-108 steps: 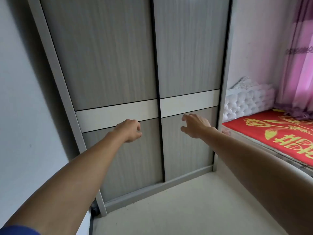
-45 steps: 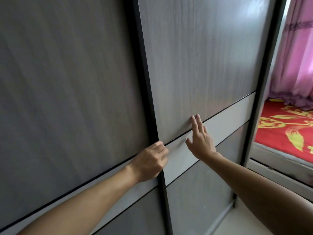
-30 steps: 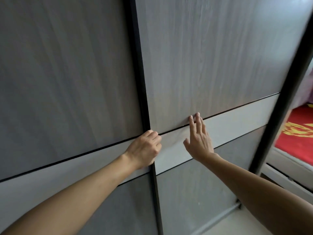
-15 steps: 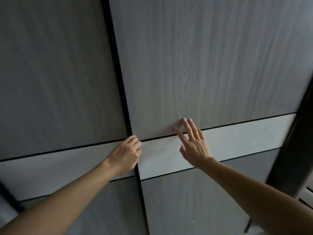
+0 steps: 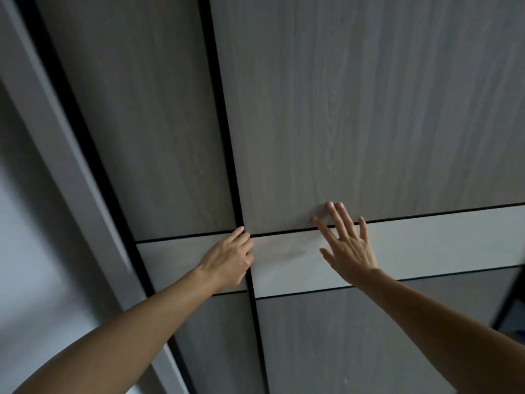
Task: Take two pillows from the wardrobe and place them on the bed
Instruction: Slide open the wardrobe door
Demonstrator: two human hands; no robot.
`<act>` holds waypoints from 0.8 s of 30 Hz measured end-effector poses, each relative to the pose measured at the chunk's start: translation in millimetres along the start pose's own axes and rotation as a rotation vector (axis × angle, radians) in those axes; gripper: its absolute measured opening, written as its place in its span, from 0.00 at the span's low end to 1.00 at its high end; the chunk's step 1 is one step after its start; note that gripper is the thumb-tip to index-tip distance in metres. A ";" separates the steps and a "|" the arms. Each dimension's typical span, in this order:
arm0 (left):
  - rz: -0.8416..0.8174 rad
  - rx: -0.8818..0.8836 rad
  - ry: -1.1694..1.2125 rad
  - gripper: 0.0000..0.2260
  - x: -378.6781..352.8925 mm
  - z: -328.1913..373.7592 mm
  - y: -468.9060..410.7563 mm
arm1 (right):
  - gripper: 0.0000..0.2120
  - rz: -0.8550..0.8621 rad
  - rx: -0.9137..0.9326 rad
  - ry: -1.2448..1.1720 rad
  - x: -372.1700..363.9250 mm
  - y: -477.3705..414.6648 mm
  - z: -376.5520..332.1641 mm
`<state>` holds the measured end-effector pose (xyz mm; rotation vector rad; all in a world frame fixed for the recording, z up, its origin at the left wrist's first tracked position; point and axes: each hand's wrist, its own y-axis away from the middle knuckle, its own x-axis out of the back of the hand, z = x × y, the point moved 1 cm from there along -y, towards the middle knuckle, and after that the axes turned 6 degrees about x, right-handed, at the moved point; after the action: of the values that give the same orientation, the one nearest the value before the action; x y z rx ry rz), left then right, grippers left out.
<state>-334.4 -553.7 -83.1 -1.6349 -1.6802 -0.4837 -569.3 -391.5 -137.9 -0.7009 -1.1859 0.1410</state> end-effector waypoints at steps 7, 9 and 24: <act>-0.058 0.079 -0.035 0.05 -28.8 -37.2 41.4 | 0.42 0.063 0.138 0.013 -9.8 -23.4 -58.8; -0.045 0.112 -0.037 0.04 -35.5 -47.7 53.8 | 0.41 0.092 0.214 0.035 -13.1 -30.3 -70.5; -0.111 0.217 -0.178 0.06 -92.3 -116.5 143.9 | 0.36 0.199 0.468 0.013 -22.8 -74.9 -149.8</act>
<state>-174.3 -683.1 -103.5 -1.4676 -1.8908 -0.2037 -464.9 -524.3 -142.6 -0.4025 -1.0181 0.5607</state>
